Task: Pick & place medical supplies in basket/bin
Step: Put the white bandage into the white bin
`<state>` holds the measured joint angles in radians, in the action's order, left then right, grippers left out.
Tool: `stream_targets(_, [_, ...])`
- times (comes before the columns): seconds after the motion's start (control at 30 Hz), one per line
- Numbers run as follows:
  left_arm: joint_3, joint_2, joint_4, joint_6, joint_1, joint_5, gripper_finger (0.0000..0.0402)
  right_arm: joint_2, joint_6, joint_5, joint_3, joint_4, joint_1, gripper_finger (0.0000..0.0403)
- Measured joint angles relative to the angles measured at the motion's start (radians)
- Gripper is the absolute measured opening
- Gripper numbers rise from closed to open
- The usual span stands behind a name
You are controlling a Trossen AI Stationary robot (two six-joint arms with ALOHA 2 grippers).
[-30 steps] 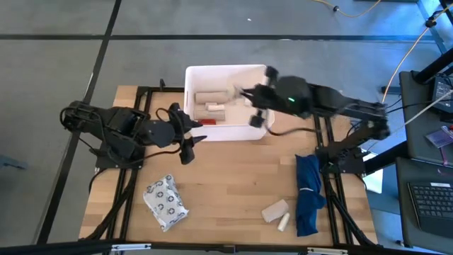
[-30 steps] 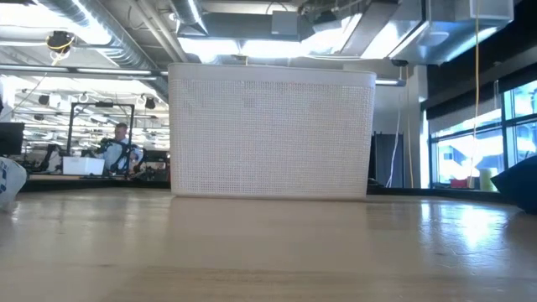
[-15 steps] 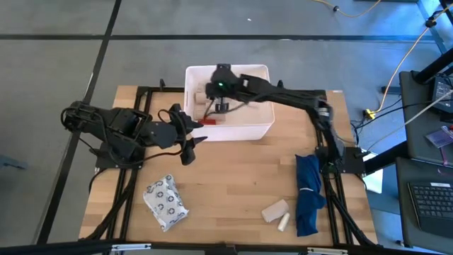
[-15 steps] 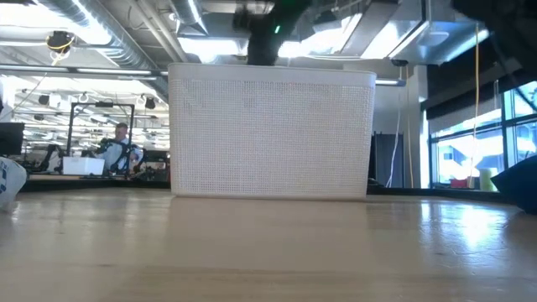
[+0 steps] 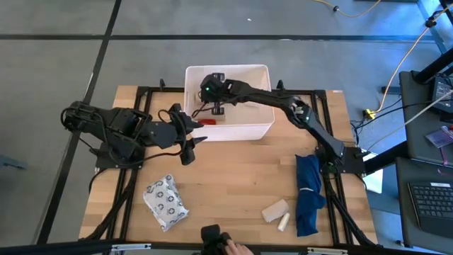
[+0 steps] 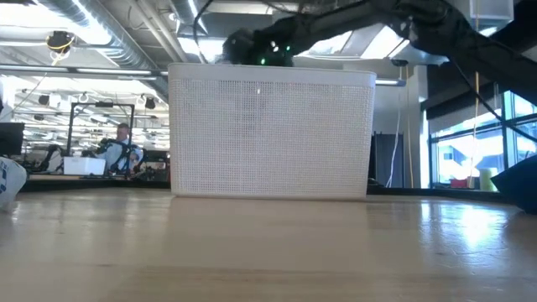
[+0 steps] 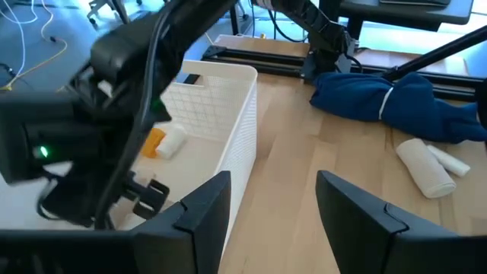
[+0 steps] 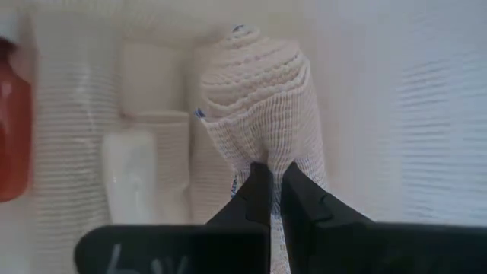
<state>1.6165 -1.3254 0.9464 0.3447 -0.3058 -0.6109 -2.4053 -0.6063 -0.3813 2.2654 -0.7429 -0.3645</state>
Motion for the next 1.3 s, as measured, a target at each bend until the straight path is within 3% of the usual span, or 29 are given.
stream_targets(0.23, [0.000, 0.000, 0.000, 0.000, 0.000, 0.000, 0.0186, -0.062, -0.023, -0.040, 0.000, 0.025, 0.001, 0.0023])
stream_targets(0.57, [0.000, 0.000, 0.000, 0.000, 0.000, 0.001, 0.0186, -0.051, 0.048, -0.092, 0.000, 0.105, 0.001, 0.0099])
stream_targets(0.83, [0.000, 0.000, 0.000, 0.000, 0.000, 0.001, 0.0186, -0.050, 0.048, -0.013, 0.000, 0.119, 0.001, 0.0170])
stream_targets(1.0, [0.000, 0.000, 0.008, -0.009, 0.000, 0.002, 0.0186, -0.051, 0.049, -0.140, 0.047, 0.092, 0.008, 0.0224])
stream_targets(1.13, [0.000, 0.000, 0.009, -0.035, 0.000, 0.001, 0.0186, -0.033, 0.049, -0.232, 0.083, 0.085, 0.022, 0.0245])
stream_targets(1.3, [0.000, 0.000, 0.009, -0.037, 0.000, 0.001, 0.0186, 0.046, 0.046, -0.232, 0.078, 0.061, 0.054, 0.0247])
